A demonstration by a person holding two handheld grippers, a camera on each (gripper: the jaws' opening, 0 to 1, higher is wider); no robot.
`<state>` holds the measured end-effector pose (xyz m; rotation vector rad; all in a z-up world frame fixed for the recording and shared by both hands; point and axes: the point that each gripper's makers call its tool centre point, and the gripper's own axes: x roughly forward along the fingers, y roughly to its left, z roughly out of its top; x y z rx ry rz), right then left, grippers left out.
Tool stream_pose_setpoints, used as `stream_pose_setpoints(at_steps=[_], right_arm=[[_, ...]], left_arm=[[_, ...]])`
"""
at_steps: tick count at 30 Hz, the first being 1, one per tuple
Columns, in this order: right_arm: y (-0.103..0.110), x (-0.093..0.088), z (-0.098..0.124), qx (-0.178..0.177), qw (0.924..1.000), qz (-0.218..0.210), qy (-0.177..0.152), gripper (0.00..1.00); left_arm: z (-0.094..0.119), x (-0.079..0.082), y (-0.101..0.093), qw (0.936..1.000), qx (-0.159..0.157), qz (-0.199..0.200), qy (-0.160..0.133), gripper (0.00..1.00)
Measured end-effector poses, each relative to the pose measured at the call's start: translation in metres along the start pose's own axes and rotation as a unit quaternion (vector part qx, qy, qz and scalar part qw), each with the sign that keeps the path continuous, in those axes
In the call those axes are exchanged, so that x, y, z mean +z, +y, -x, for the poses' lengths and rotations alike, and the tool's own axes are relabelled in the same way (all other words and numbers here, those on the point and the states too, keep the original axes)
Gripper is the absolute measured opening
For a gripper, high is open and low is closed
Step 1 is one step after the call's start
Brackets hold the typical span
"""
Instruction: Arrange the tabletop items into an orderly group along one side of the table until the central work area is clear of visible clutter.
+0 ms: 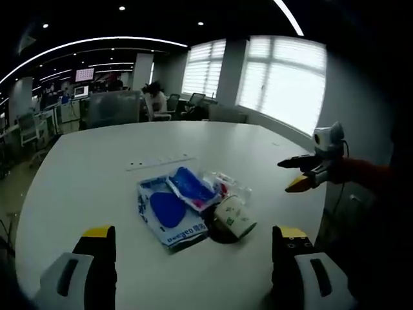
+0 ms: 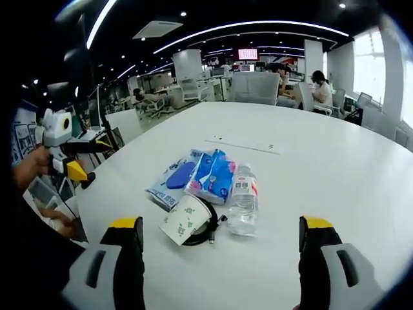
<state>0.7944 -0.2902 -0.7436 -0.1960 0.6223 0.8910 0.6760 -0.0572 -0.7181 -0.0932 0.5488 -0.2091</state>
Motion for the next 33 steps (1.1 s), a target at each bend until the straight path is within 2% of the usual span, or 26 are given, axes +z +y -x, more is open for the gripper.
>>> stream_pose_setpoints(at_steps=[33], right_arm=[[-0.003, -0.004, 0.000, -0.005, 1.0000, -0.003, 0.008, 0.95]], left_arm=[[-0.005, -0.004, 0.018, 1.0000, -0.006, -0.002, -0.001, 1.00]])
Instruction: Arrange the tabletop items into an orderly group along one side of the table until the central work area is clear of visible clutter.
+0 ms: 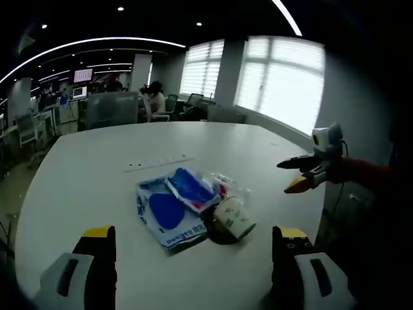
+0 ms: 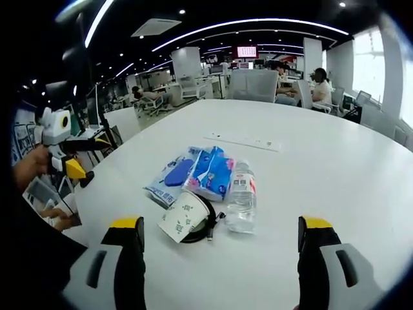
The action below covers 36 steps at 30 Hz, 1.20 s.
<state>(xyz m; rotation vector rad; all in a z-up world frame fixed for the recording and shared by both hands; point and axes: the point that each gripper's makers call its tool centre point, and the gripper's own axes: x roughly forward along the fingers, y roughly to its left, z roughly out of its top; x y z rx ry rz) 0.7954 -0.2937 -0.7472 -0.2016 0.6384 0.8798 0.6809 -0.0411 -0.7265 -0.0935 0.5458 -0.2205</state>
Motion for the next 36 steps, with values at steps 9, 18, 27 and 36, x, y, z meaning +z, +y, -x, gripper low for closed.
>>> stream_pose_setpoints(at_steps=[9, 18, 27, 36], right_arm=[[0.002, 0.000, -0.001, 0.001, 1.0000, 0.000, 0.004, 0.94], [-0.001, -0.001, 0.002, -0.009, 0.9999, -0.006, 0.005, 0.94], [-0.002, -0.002, 0.004, -0.011, 0.9999, -0.009, 0.010, 0.91], [-0.011, 0.001, -0.002, -0.018, 0.9994, 0.000, 0.031, 0.86]], left_arm=[[-0.001, -0.002, 0.002, 1.0000, 0.000, -0.002, 0.002, 1.00], [-0.002, -0.002, -0.002, 1.0000, -0.005, -0.004, 0.004, 1.00], [-0.002, -0.002, -0.009, 0.9999, -0.010, -0.008, 0.007, 1.00], [-0.003, 0.000, -0.008, 0.9998, -0.014, -0.011, 0.006, 1.00]])
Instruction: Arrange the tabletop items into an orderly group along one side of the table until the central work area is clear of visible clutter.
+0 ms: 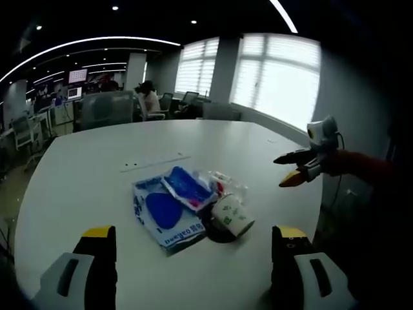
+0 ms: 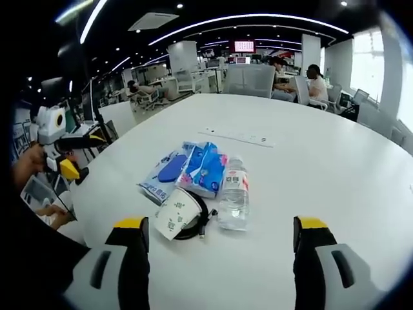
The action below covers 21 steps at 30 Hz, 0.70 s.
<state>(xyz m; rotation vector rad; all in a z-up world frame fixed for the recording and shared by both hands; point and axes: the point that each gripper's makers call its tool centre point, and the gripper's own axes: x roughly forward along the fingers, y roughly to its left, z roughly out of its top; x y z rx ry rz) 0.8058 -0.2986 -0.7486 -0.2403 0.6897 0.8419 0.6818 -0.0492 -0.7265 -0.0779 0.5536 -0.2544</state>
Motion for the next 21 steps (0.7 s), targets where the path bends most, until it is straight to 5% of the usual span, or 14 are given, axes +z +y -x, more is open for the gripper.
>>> stream_pose_setpoints(at_steps=[21], right_arm=[[-0.009, 0.013, -0.032, 0.001, 0.9992, 0.021, 0.035, 0.74]], left_arm=[[-0.014, 0.020, -0.022, 0.9993, -0.031, -0.019, -0.007, 0.95]])
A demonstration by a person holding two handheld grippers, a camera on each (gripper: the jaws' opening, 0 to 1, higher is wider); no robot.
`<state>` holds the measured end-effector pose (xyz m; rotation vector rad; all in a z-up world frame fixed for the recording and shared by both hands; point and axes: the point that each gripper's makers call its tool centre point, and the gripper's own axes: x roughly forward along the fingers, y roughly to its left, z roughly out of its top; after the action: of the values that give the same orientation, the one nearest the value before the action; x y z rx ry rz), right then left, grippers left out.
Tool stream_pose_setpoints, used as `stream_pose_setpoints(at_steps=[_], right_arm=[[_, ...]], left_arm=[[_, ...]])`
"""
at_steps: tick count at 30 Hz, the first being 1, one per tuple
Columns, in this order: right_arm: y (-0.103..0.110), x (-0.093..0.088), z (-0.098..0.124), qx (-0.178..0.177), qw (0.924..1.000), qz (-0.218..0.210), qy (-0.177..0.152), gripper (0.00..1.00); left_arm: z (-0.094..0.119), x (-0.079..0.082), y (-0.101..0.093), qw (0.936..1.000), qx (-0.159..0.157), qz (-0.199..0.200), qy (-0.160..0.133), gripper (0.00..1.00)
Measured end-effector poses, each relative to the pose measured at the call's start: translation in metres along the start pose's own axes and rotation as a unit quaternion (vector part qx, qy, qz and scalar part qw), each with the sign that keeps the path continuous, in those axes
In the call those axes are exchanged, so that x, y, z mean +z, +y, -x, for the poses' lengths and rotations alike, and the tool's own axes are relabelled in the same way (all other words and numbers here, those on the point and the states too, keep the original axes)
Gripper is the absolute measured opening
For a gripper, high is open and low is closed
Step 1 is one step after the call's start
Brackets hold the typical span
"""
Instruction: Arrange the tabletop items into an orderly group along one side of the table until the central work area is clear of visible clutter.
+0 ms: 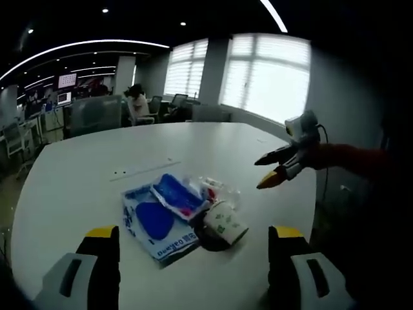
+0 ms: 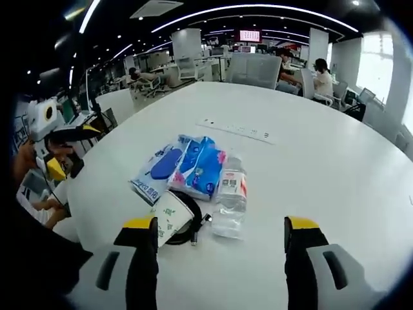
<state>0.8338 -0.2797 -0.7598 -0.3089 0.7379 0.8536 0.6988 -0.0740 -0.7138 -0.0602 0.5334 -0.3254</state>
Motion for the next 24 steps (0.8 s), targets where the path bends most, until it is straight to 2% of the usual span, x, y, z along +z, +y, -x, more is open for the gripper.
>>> stream_pose_setpoints(at_steps=[6, 15, 24], right_arm=[[-0.007, 0.007, -0.014, -0.010, 0.9999, -0.001, 0.002, 0.69], [-0.010, 0.005, -0.034, -0.019, 0.9994, 0.014, 0.024, 0.64], [-0.009, 0.005, -0.051, -0.013, 0.9991, 0.018, 0.035, 0.63]], left_arm=[[-0.009, 0.002, -0.006, 1.0000, -0.007, -0.001, 0.003, 0.93], [-0.027, 0.008, -0.022, 0.9991, -0.037, -0.020, 0.007, 0.89], [-0.045, 0.017, -0.028, 0.9985, -0.051, -0.018, 0.001, 0.86]])
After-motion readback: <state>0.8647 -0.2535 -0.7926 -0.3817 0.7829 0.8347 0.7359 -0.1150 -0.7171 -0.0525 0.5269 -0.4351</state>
